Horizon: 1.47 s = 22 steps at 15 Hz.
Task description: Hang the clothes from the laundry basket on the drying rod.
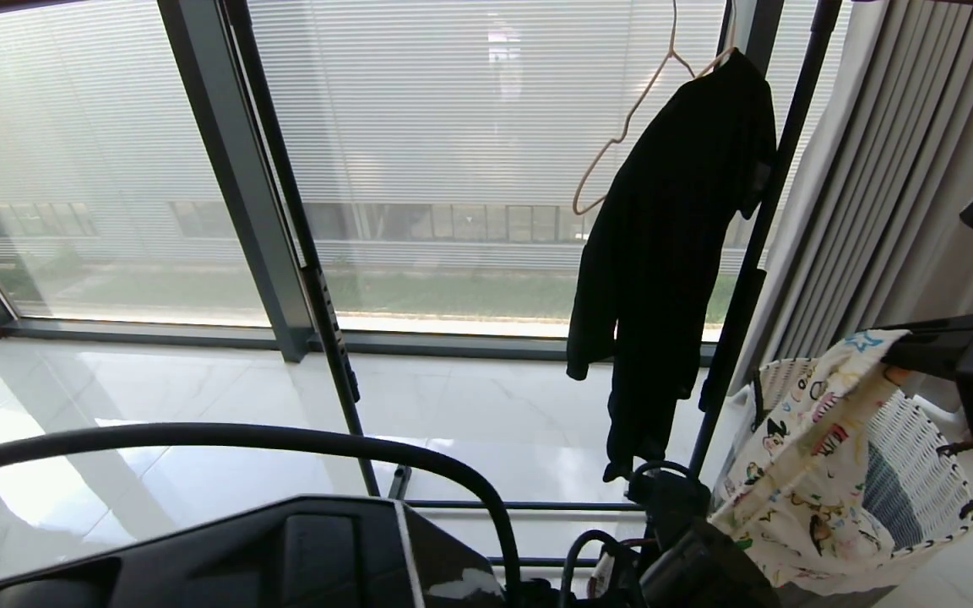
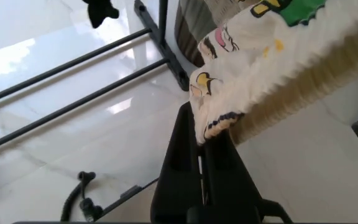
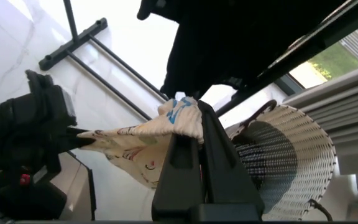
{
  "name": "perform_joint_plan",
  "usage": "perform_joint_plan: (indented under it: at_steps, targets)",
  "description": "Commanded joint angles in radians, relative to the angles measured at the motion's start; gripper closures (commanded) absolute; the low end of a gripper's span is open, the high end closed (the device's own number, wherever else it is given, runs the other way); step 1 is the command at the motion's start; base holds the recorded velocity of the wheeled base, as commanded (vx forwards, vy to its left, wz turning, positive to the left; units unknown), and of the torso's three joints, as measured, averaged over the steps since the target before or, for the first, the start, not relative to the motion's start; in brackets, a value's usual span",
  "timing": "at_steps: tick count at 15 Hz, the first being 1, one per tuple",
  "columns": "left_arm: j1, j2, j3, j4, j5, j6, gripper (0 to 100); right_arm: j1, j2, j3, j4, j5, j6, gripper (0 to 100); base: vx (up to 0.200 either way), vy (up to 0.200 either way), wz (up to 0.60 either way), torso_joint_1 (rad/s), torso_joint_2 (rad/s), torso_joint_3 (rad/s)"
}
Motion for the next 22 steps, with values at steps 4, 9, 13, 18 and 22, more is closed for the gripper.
perform_joint_plan:
  at_steps: [4, 9, 13, 18, 22]
  targets:
    - [0.239, -0.564, 0.399, 0.007, 0.042, 0.253, 100, 0.022, 0.132, -0.007, -0.093, 0.001, -0.014, 100, 0.0, 0.0, 0.0, 0.0, 0.0, 0.0]
    - [0.407, -0.812, 0.387, 0.065, -0.021, 0.441, 100, 0.028, 0.074, -0.008, -0.086, -0.002, -0.128, 100, 0.0, 0.0, 0.0, 0.0, 0.0, 0.0]
    - [0.447, -0.907, 0.29, 0.186, -0.11, 0.458, 100, 0.028, 0.086, -0.062, -0.086, -0.002, -0.157, 100, 0.0, 0.0, 0.0, 0.0, 0.0, 0.0]
    - [0.49, -0.966, -0.055, 0.587, -0.271, 0.509, 100, 0.051, 0.123, -0.192, -0.084, -0.002, -0.181, 100, 0.0, 0.0, 0.0, 0.0, 0.0, 0.0]
    - [0.489, -0.964, -0.118, 0.59, -0.272, 0.559, 100, 0.052, 0.143, -0.251, -0.083, -0.002, -0.237, 100, 0.0, 0.0, 0.0, 0.0, 0.0, 0.0]
